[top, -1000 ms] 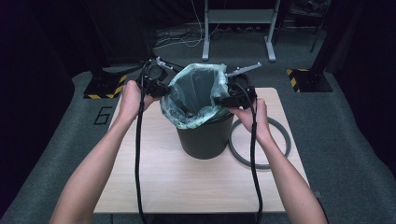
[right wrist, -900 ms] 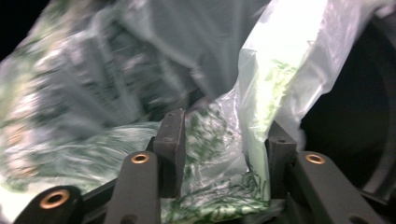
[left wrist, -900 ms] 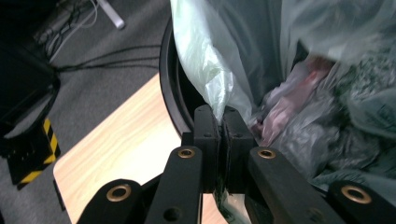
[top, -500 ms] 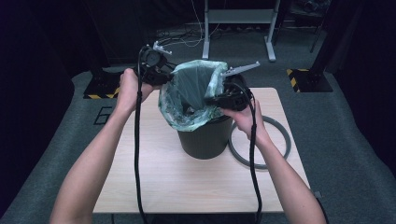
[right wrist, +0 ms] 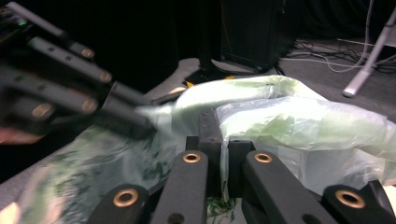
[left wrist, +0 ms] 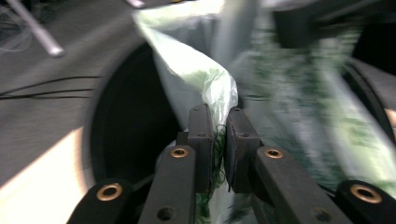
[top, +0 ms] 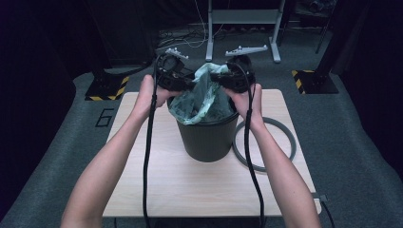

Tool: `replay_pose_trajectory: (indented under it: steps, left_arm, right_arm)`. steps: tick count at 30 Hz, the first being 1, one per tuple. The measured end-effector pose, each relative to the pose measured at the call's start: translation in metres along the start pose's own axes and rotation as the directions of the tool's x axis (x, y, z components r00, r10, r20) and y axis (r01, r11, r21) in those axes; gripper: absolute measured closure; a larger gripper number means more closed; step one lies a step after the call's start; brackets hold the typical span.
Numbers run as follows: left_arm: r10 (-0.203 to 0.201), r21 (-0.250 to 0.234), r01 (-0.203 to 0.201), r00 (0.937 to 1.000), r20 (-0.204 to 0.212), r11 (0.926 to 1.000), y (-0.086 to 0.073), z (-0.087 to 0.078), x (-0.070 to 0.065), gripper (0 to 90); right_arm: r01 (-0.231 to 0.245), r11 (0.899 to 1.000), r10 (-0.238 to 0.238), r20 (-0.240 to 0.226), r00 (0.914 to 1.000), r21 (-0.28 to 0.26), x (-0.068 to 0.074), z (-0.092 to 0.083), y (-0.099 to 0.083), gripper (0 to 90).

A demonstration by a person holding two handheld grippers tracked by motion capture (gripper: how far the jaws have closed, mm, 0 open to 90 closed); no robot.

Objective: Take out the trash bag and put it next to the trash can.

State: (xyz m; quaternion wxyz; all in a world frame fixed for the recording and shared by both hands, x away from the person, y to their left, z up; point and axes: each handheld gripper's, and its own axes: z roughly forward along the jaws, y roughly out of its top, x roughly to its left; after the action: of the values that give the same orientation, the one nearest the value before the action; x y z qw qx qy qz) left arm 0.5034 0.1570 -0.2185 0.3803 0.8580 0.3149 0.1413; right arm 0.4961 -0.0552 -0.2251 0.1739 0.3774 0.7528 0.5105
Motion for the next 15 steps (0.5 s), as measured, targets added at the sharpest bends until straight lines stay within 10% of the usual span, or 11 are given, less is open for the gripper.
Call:
replay_pose_trajectory:
  steps: [7,12,15]
  left_arm:
    - [-0.014,-0.004,0.015,0.9937,0.112,0.9999,-0.001,0.009,-0.003,44.6]
    - [0.019,0.027,-0.022,0.9934,0.113,0.9994,0.002,0.014,-0.013,25.7]
    - [0.085,0.098,-0.089,0.9956,0.04,0.9912,0.001,0.023,-0.023,29.8]
  right_arm:
    - [0.023,0.999,-0.026,0.054,0.9982,0.044,0.0,0.016,-0.003,89.3]
    - [0.011,0.999,-0.013,0.051,0.9986,0.051,-0.001,0.023,-0.003,89.1]
    - [0.002,0.999,-0.002,0.02,0.9998,0.046,0.001,0.024,-0.003,88.0]
